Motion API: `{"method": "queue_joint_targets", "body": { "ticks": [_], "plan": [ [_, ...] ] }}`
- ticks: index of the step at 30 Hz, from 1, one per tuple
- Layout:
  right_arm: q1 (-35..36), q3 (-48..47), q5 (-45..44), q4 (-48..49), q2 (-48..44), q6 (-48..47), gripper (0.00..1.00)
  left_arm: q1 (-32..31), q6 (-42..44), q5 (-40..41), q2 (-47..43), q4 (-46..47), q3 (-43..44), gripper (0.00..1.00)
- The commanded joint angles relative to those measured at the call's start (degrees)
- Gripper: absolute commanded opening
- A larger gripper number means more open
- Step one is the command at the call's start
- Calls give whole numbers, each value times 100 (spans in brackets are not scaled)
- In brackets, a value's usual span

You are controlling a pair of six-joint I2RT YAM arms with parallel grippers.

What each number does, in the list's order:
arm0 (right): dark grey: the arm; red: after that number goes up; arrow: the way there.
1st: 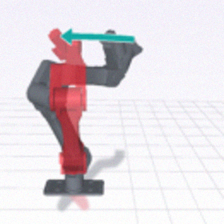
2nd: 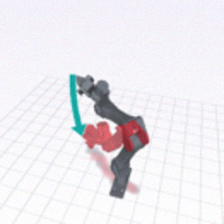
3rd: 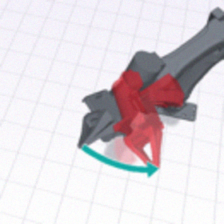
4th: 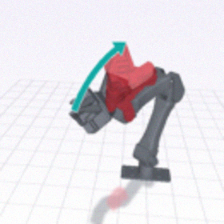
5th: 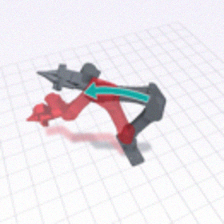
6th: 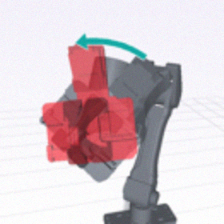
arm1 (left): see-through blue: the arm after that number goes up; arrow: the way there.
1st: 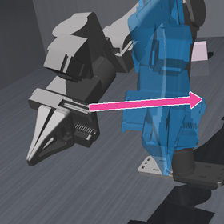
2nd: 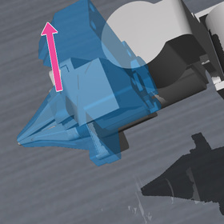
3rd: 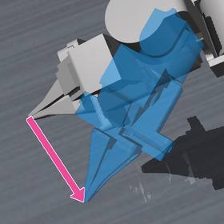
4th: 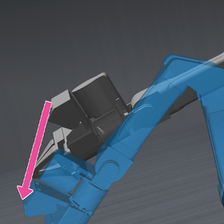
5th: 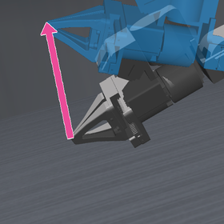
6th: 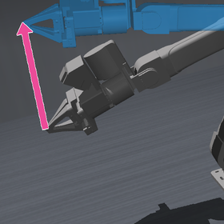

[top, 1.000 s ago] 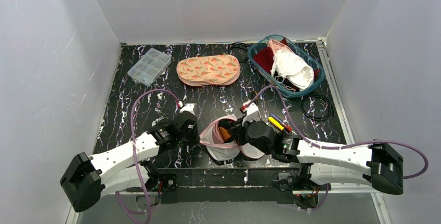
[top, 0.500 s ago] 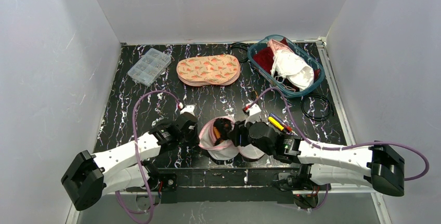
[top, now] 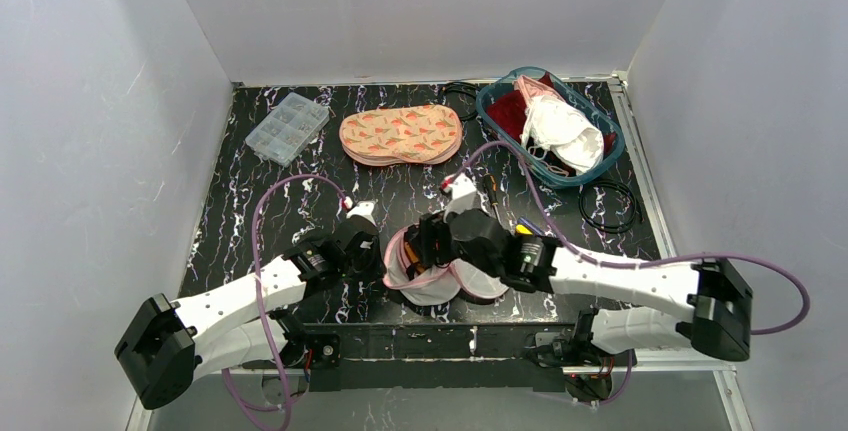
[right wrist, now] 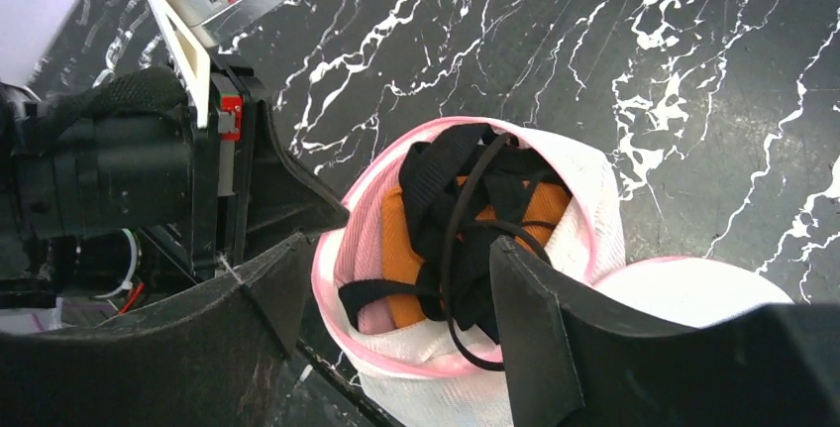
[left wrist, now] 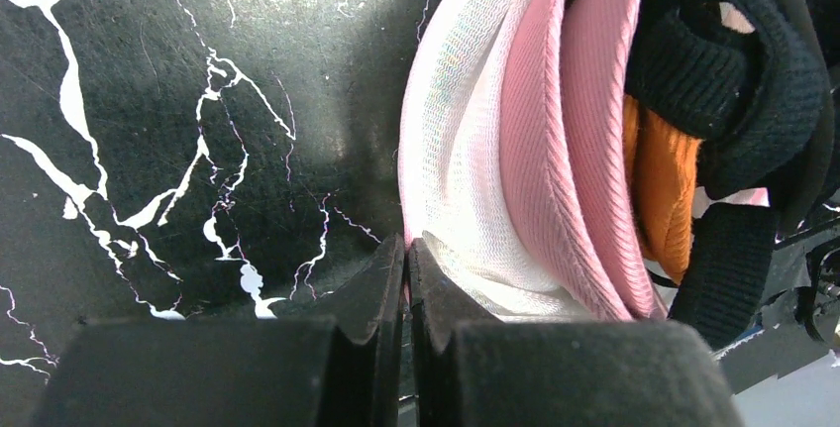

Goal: Unzip the laundry bag and remove the bra
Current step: Pick up the bra from the laundry bag.

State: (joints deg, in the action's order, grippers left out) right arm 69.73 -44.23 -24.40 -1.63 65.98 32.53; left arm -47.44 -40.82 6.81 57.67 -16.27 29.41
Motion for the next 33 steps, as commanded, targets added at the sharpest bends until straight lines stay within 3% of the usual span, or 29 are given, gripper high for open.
{"method": "queue_joint_targets", "body": {
  "ticks": [1, 10, 17, 21, 24, 29, 33],
  "plan": [
    [-1, -811, -59, -593, 727, -209, 74, 9, 92, -66, -88, 16, 50, 0],
    [5, -1297, -458, -862, 1845, -119, 72, 8, 116, -77, -196, -11, 12, 0],
    [5, -1207, -479, -814, 2134, -140, 64, 13, 111, -65, -256, -25, 3, 0],
    [1, -1008, -486, -662, 2133, -150, 31, 11, 86, -109, -355, -72, 53, 0],
    [2, -714, -384, -405, 1930, -172, 17, 11, 35, -136, -541, -196, 139, 0],
    [5, -238, -181, -76, 1524, -210, 3, 15, -71, -298, -876, -176, 301, 38],
    [-2, 100, -110, 117, 1205, -186, 1, 14, -171, -497, -895, 43, 440, 53]
  ]
}}
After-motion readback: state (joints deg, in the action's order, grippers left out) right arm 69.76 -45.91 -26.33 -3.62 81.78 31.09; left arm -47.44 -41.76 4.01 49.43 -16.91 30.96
